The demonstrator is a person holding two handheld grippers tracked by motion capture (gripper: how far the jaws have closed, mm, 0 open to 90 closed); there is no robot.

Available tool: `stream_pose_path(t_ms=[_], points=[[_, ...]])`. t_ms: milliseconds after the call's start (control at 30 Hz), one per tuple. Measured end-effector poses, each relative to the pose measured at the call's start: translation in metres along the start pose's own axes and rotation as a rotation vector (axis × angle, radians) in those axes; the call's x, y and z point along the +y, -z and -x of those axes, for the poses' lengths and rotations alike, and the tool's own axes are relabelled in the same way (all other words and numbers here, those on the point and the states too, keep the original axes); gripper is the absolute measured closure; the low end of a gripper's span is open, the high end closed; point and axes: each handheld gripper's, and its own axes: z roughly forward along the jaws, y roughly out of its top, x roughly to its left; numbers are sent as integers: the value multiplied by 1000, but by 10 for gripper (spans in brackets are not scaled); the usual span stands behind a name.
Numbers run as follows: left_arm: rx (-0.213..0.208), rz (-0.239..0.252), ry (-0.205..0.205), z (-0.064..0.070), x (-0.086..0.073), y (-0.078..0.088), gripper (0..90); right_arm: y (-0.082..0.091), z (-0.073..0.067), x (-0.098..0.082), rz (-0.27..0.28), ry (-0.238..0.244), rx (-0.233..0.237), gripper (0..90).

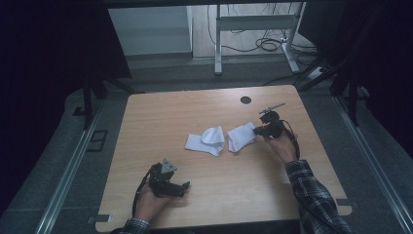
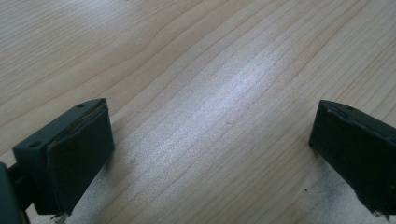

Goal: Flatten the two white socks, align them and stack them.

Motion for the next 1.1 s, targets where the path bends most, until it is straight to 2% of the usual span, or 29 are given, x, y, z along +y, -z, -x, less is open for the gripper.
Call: stream_pose_path(t_ms=[33,133,167,200,233,300,433,467,567,667,700,733,833,900,933,1000,1033,1100], points=[[0,0,0,0,0,0,0,0,0,0,0,0,0,799],[0,0,0,0,0,0,0,17,1,4,21,-2,8,800],[0,0,0,0,0,0,0,26,0,8,26,-7,28,801],[0,0,0,0,0,0,0,26,0,8,26,-7,28,801],[1,0,1,0,0,0,0,36,-3,13,39,-2,50,803],[3,1,0,0,0,0,0,40,-5,16,48,-2,53,803],[3,0,6,1,0,0,0,66,-20,38,94,18,81,804],[3,0,6,1,0,0,0,66,-20,38,94,18,81,804],[3,0,5,1,0,0,0,79,-30,53,119,37,89,804],[3,0,6,1,0,0,0,86,-40,69,153,37,106,807],[3,1,6,1,0,0,0,86,-40,69,153,37,106,807],[4,1,7,1,0,0,0,90,-46,79,175,47,108,809],[6,3,9,1,0,0,0,97,-51,88,198,58,111,809],[4,3,5,0,0,0,0,107,-56,96,228,67,100,809],[4,3,5,0,0,-1,0,121,-59,102,266,70,94,810],[4,3,4,0,0,-1,0,127,-59,103,278,70,93,810],[4,3,4,0,0,-1,0,139,-57,104,304,66,91,809],[4,4,4,0,0,-1,0,145,-51,100,313,58,70,809]])
